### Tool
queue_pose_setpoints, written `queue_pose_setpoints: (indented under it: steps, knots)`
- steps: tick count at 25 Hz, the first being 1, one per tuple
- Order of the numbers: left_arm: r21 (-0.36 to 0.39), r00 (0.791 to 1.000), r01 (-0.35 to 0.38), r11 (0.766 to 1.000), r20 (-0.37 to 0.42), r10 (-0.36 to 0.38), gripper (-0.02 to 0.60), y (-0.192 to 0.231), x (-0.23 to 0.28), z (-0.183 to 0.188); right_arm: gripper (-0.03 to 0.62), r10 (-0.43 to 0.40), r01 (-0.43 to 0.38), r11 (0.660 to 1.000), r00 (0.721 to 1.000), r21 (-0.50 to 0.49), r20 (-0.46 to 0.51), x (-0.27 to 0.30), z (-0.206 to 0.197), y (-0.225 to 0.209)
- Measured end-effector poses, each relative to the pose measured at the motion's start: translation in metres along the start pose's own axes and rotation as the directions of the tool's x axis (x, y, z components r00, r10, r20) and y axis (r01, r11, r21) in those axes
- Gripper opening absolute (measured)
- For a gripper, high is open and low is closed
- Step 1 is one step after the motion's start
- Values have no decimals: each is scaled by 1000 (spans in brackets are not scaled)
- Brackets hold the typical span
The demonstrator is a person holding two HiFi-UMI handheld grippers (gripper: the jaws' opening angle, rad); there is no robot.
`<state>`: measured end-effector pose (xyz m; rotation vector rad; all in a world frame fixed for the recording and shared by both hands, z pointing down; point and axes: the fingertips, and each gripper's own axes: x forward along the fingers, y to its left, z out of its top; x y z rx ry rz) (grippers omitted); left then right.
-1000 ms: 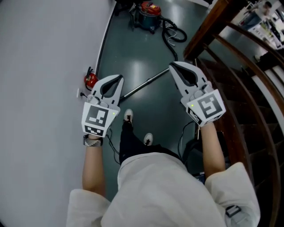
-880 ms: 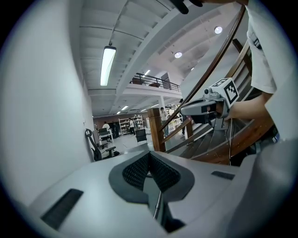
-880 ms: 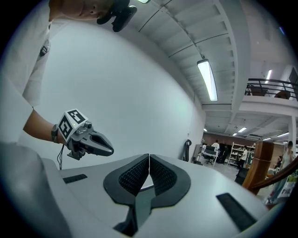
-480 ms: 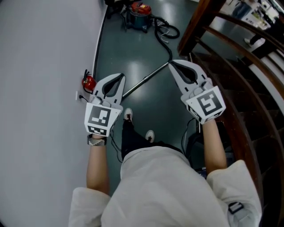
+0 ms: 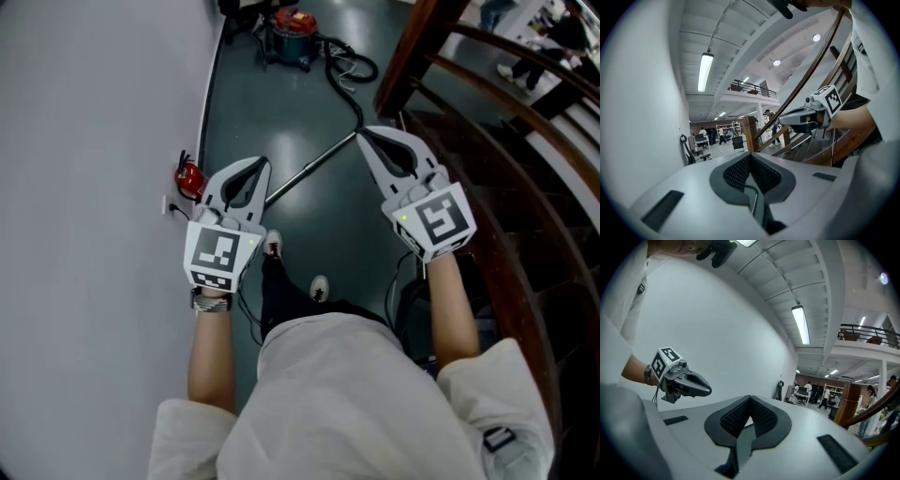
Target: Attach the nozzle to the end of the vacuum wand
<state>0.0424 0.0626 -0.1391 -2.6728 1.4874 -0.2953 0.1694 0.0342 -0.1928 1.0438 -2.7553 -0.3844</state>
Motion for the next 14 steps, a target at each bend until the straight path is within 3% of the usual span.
queue_pose_setpoints:
  steps: [14]
  knots:
    - [-7,1000,-14,1000,3,14,2,22,0,7,26,2,-1,1000,999,19,-48,7,-11,4]
